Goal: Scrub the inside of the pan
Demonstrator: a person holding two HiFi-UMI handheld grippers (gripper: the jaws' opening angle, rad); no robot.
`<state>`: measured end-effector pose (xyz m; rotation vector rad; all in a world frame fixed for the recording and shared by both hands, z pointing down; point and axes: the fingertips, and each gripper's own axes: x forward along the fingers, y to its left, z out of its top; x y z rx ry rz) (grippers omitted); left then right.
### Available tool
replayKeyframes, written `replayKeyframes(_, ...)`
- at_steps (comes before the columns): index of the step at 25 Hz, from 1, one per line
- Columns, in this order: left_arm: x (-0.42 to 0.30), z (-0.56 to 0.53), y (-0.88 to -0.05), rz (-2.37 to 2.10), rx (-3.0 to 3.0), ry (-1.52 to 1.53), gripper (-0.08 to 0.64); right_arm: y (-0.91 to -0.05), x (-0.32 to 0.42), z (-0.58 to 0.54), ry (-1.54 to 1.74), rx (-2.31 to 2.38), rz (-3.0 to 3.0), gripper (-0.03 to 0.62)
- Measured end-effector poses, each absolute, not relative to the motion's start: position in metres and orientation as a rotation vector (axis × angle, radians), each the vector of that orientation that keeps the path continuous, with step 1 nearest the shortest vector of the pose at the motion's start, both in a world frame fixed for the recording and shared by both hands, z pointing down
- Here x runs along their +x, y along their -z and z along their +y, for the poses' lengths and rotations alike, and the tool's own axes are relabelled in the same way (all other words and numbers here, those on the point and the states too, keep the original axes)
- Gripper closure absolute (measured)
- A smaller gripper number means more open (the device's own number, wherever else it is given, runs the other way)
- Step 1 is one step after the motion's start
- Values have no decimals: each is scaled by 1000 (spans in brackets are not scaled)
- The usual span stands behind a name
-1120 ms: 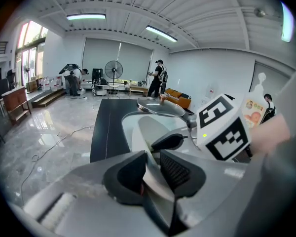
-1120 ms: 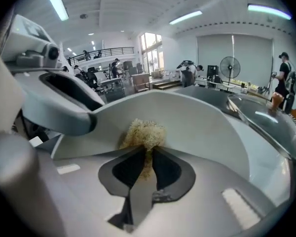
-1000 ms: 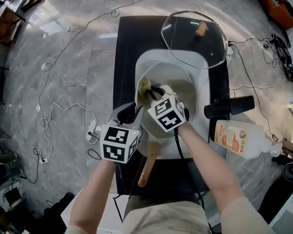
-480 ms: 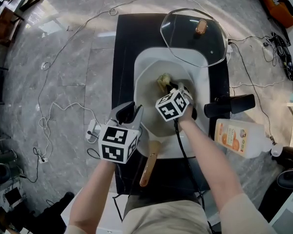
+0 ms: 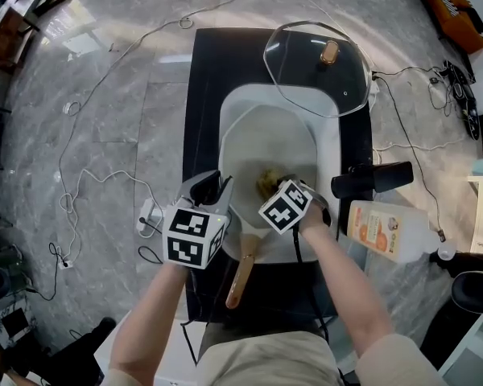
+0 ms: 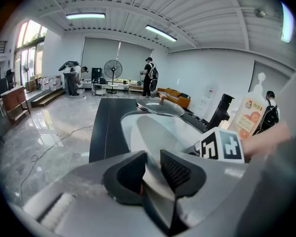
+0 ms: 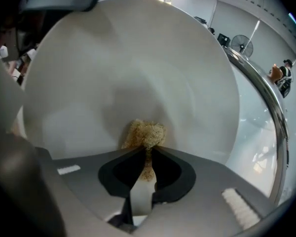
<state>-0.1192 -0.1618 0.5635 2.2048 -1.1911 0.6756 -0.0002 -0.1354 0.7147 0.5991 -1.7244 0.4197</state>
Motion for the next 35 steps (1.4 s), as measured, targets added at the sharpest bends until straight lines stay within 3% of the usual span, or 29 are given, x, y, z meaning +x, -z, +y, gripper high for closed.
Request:
replayKeyframes(7,-119,-162,-563,-1199,2195,-663,453,-682,-59,-113,-559,471,-1942,543)
replayKeyframes(15,-119,-162,-564,-1191,2207,-673,451,-657,-94,-161,-405,636,-2133,540)
replayKeyframes(28,-119,-162,-564,-1215,2201,-670,453,-681,-43,-214,-337,966,-1975,545)
replayKeyframes(35,-119,-162,-565,-1229,2199,-680,453,-717,6,-182,-374,860,-1782,544)
